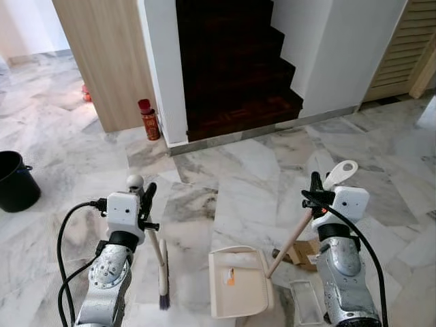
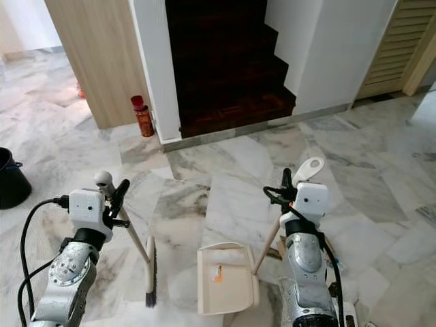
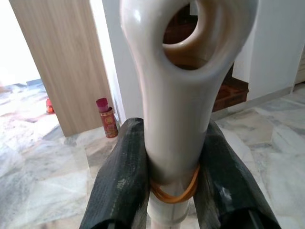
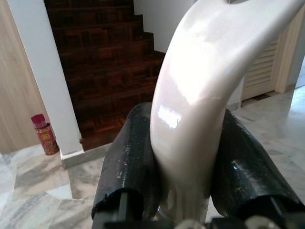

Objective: Sweep floor

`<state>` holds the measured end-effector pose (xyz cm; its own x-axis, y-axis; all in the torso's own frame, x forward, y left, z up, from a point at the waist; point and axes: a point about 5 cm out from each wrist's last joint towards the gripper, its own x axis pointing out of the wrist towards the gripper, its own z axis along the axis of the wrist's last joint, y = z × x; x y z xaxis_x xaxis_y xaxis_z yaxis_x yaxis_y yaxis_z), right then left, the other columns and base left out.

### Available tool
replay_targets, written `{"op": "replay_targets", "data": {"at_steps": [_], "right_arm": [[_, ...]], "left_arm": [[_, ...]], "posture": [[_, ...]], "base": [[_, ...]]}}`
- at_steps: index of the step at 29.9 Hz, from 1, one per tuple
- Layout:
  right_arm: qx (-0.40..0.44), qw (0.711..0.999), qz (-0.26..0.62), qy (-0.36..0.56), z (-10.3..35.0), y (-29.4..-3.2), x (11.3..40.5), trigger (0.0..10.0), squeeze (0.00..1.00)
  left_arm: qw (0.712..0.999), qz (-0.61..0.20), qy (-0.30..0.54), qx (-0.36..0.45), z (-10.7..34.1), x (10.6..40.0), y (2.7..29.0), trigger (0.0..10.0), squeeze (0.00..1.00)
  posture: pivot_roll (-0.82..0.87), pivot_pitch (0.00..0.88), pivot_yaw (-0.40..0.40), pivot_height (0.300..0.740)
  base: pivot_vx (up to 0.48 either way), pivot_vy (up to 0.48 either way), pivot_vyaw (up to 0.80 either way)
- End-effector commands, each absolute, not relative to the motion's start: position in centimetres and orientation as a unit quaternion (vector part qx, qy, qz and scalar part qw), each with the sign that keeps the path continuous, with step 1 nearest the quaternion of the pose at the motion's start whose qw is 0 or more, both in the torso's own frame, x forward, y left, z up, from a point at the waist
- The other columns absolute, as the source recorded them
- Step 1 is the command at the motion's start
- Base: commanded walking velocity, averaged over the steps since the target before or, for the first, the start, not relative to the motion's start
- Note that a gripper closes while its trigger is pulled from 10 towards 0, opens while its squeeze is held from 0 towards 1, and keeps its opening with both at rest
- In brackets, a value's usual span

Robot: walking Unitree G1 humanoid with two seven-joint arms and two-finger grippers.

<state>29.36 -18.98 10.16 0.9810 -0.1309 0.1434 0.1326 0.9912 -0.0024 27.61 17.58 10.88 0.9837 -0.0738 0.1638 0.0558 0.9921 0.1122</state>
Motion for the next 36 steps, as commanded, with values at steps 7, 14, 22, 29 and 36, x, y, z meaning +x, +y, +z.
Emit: {"op": "replay_targets", "data": {"at_steps": [7, 14, 22, 29, 36], "right_arm": [[-0.002, 0.995, -0.058, -0.081, 10.74, -18.54, 29.8, 10.0, 0.0], [-0.001, 0.995, -0.06, -0.077, 10.64, -18.66, 29.74, 10.0, 0.0], [0.001, 0.996, -0.054, -0.074, 10.57, -18.48, 29.71, 10.0, 0.0], [0.005, 0.996, -0.049, -0.075, 10.61, -18.35, 29.7, 10.0, 0.0], [0.004, 0.996, -0.047, -0.074, 10.6, -18.29, 29.73, 10.0, 0.0]], "left_arm": [[0.992, -0.029, -0.104, 0.058, 11.98, 27.6, 17.63, 10.0, 0.0], [0.993, -0.028, -0.104, 0.058, 11.95, 27.5, 17.62, 10.0, 0.0], [0.993, -0.029, -0.101, 0.057, 11.93, 27.38, 17.54, 10.0, 0.0], [0.993, -0.028, -0.099, 0.056, 11.85, 27.24, 17.5, 10.0, 0.0], [0.993, -0.029, -0.098, 0.056, 11.81, 27.19, 17.44, 10.0, 0.0]], "posture": [[0.08, 0.04, 0.005, 0.74], [0.08, 0.048, 0.002, 0.74], [0.08, 0.055, -0.001, 0.74], [0.08, 0.058, -0.003, 0.74], [0.07, 0.058, -0.002, 0.74]], "base": [[0.0, 0.359, 0.0], [0.0, 0.354, 0.0], [0.0, 0.338, 0.0], [0.0, 0.336, 0.0], [0.0, 0.333, 0.0]]}}
